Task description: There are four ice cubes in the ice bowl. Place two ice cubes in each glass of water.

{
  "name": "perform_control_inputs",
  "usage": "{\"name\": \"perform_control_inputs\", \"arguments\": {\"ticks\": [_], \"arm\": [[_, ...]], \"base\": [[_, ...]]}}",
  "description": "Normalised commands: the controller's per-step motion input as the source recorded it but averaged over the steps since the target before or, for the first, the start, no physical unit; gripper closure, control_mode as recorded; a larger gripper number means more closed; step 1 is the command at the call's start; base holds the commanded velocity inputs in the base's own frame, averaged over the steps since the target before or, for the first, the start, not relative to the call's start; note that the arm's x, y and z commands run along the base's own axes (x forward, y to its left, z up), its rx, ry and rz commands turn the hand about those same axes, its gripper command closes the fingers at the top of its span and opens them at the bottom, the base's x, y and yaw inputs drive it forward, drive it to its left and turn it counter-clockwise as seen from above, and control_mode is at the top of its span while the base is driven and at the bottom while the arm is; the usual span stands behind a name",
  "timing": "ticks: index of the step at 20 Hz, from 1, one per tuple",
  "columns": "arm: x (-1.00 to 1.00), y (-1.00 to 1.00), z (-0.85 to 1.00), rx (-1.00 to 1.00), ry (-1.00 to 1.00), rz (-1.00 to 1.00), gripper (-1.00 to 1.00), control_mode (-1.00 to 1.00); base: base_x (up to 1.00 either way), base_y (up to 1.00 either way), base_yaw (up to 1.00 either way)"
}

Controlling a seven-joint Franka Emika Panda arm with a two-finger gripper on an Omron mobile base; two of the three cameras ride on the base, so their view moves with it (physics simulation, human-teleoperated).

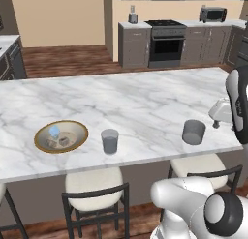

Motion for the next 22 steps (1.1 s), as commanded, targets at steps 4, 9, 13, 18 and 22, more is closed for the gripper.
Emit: {"name": "perform_control_inputs", "arguments": {"ticks": [4,9,13,18,22], "arm": [[0.0,0.0,0.0,0.0,0.0,0.0,-1.0,1.0],[0.06,0.02,0.0,0.0,0.01,0.0,-1.0,-1.0],[0.05,0.42,0.0,-0.01,0.0,0.0,-1.0,-1.0],[0.0,0.94,0.0,-0.09,-0.05,-0.02,-1.0,-1.0],[0.0,0.77,0.0,-0.05,0.0,-0.02,-1.0,-1.0]], "base": [[0.2,-0.01,0.0],[0.04,0.0,0.0],[0.0,0.0,0.0],[0.0,0.0,0.0],[0.0,0.0,0.0]]}}
